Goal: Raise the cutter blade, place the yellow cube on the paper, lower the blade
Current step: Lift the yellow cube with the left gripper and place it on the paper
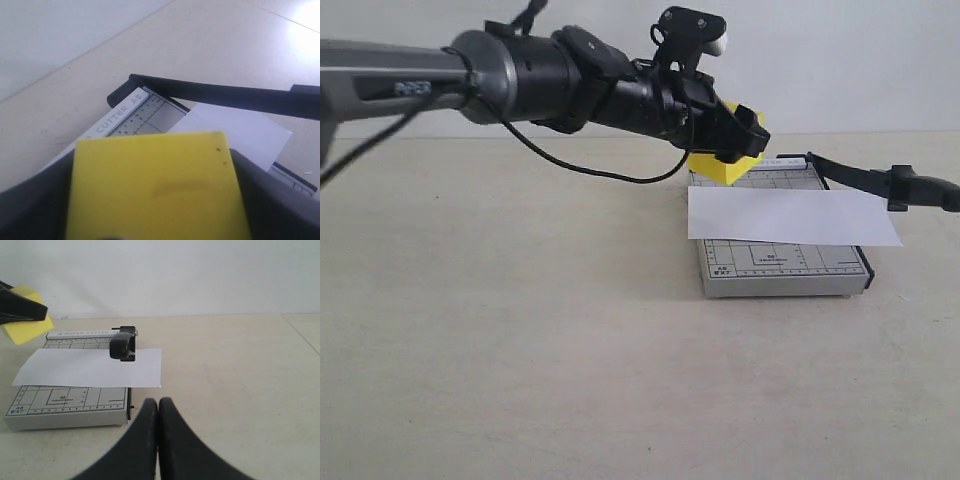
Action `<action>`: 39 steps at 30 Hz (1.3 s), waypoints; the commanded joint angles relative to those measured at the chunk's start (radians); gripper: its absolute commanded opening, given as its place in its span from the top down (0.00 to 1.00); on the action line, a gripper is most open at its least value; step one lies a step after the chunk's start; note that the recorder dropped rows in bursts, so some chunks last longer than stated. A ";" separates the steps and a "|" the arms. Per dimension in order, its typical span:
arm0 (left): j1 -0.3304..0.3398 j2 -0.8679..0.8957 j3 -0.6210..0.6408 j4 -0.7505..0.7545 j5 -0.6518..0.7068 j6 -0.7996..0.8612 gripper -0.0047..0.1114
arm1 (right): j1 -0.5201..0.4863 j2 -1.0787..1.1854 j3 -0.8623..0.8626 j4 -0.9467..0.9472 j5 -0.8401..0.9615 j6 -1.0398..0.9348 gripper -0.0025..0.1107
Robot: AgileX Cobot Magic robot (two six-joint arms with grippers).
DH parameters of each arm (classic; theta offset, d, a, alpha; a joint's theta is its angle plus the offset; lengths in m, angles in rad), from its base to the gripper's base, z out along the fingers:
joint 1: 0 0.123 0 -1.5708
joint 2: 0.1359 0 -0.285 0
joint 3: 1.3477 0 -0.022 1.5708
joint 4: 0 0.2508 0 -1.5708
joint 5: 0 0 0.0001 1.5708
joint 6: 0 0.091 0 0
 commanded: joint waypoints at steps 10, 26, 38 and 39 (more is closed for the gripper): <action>-0.015 0.219 -0.372 0.184 0.283 0.026 0.92 | -0.001 -0.003 0.005 0.004 -0.013 -0.003 0.98; -0.021 0.303 -0.415 0.235 0.308 0.043 0.92 | -0.001 -0.003 0.005 0.006 -0.016 -0.003 0.98; -0.021 0.337 -0.415 0.186 0.246 0.040 0.73 | -0.001 -0.003 0.005 0.008 -0.016 -0.003 0.98; -0.021 0.337 -0.415 0.186 0.246 0.040 0.65 | -0.001 -0.003 0.005 0.008 -0.016 -0.003 0.98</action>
